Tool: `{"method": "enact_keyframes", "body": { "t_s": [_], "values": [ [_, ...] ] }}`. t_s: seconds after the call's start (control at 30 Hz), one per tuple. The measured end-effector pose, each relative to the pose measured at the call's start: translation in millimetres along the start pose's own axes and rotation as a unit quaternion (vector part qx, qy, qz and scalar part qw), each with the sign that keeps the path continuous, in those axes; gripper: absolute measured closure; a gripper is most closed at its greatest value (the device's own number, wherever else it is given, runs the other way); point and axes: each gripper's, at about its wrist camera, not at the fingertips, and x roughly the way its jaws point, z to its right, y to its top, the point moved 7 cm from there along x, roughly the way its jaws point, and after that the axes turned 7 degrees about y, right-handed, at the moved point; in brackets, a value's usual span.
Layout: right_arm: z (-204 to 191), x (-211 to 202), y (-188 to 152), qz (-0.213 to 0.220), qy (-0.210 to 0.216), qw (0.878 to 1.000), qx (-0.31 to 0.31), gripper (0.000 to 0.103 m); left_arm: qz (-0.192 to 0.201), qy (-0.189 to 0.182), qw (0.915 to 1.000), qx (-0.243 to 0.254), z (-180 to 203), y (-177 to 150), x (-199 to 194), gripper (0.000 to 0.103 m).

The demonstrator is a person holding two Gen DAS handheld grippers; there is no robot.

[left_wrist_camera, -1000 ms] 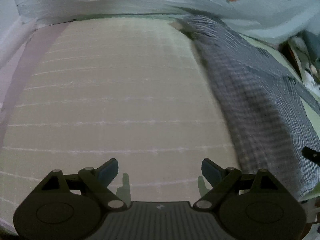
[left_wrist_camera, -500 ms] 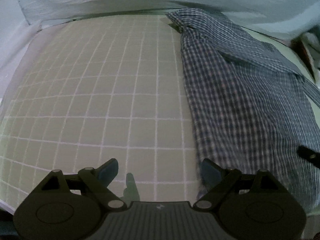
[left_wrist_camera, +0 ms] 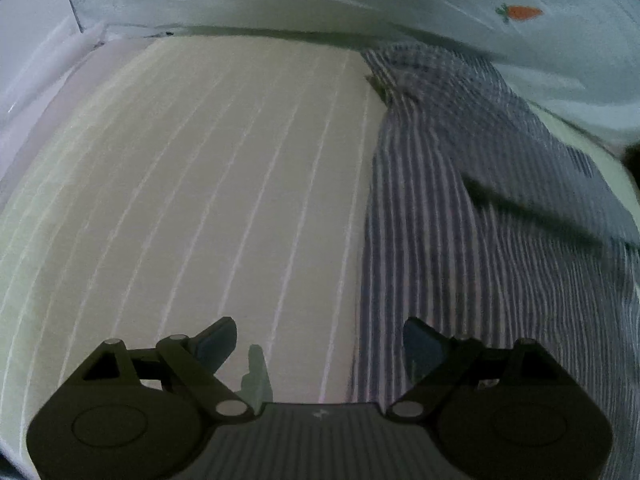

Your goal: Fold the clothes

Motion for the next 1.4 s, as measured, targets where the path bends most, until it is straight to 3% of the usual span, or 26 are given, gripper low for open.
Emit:
{"method": "enact_keyframes", "body": {
  "t_s": [0.3, 0.43, 0.67, 0.8, 0.87, 0.9, 0.93, 0.97, 1.03, 1.27, 1.4],
  "values": [
    [27, 60, 93, 0.061, -0.011, 0.995, 0.080, 0.010, 0.050, -0.037, 0.9980, -0.010, 3, 135, 54, 0.013],
    [36, 93, 133, 0.067, -0.020, 0.993, 0.100, 0.015, 0.052, -0.073, 0.9955, -0.030, 11, 198, 80, 0.013],
    [49, 146, 165, 0.026, -0.055, 0.993, 0.103, 0.015, 0.028, -0.097, 0.9941, -0.040, 34, 254, 139, 0.015],
    [55, 165, 166, 0.012, -0.054, 0.991, 0.122, 0.015, 0.006, -0.120, 0.9909, -0.060, 44, 264, 163, 0.031],
    [57, 169, 166, 0.016, -0.042, 0.990, 0.133, 0.034, 0.000, -0.134, 0.9885, -0.069, 48, 269, 171, 0.049],
    [57, 172, 167, 0.013, -0.036, 0.991, 0.130, 0.048, -0.003, -0.143, 0.9871, -0.071, 51, 270, 174, 0.066],
    [57, 174, 168, 0.009, -0.031, 0.992, 0.125, 0.075, -0.007, -0.152, 0.9857, -0.073, 54, 272, 177, 0.092],
    [56, 175, 170, 0.007, -0.031, 0.993, 0.115, 0.082, -0.009, -0.157, 0.9849, -0.072, 59, 273, 179, 0.099],
    [53, 176, 175, 0.006, -0.031, 0.995, 0.094, 0.096, 0.002, -0.158, 0.9851, -0.070, 65, 276, 178, 0.100],
    [44, 138, 227, 0.097, -0.028, 0.994, 0.052, 0.097, 0.077, -0.168, 0.9819, -0.040, 87, 309, 138, 0.101],
    [43, 116, 259, 0.147, -0.030, 0.988, 0.043, 0.097, 0.077, -0.140, 0.9871, 0.002, 116, 310, 140, 0.100]
  ]
}}
